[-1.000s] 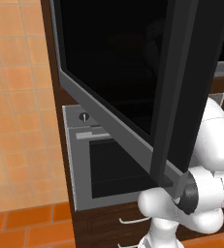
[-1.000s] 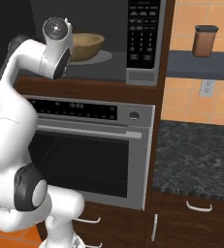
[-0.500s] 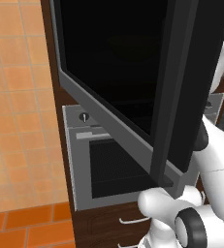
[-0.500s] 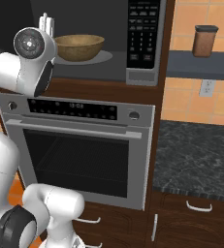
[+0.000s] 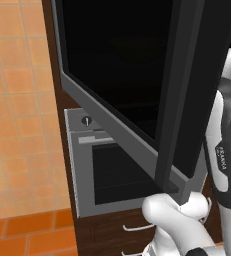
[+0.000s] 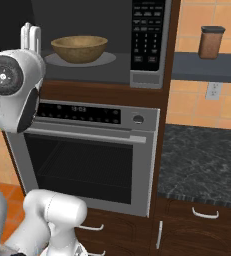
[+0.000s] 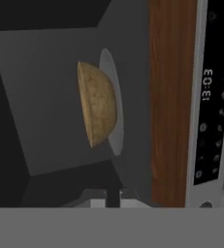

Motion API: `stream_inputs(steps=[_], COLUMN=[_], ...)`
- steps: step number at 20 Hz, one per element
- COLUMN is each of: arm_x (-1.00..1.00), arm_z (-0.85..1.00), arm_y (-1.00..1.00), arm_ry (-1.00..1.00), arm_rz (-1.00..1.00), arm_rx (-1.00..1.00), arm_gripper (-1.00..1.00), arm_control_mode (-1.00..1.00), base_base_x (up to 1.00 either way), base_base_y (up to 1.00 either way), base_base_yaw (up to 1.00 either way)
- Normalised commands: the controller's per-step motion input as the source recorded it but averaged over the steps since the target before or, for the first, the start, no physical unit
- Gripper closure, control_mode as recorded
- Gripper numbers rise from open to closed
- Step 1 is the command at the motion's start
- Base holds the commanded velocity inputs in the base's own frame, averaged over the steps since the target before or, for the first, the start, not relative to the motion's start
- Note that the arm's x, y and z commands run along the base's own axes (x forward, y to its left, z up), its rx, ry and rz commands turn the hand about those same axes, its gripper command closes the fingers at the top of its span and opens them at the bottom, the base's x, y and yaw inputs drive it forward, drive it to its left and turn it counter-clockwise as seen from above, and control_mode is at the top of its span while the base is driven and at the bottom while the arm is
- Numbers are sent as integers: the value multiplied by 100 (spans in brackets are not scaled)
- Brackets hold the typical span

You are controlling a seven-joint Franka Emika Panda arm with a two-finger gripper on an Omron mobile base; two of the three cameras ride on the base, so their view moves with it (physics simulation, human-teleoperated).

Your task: Open the microwave, place the bowl with waffle inside the microwave, then close the microwave door and turn it on.

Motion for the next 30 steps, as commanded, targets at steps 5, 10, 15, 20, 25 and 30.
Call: stream_inputs(steps=[5, 10, 15, 20, 25, 30], arm_x=[-100, -100, -100, -100, -99, -79], arm_z=[-8, -7, -11, -16, -30, -19], arm_y=[2, 5, 0, 2, 49, 59], arm_ry=[-13, 0, 0, 5, 9, 2], arm_rz=[0, 0, 0, 0, -2, -12], arm_rx=[0, 0, 0, 0, -5, -6], arm_gripper=[100, 100, 100, 100, 100, 100], arm_control_mode=[-100, -100, -100, -100, -100, -100], base_base_x=[0, 0, 0, 0, 0, 0], base_base_y=[0, 0, 0, 0, 0, 0], base_base_yaw=[0, 0, 0, 0, 0, 0])
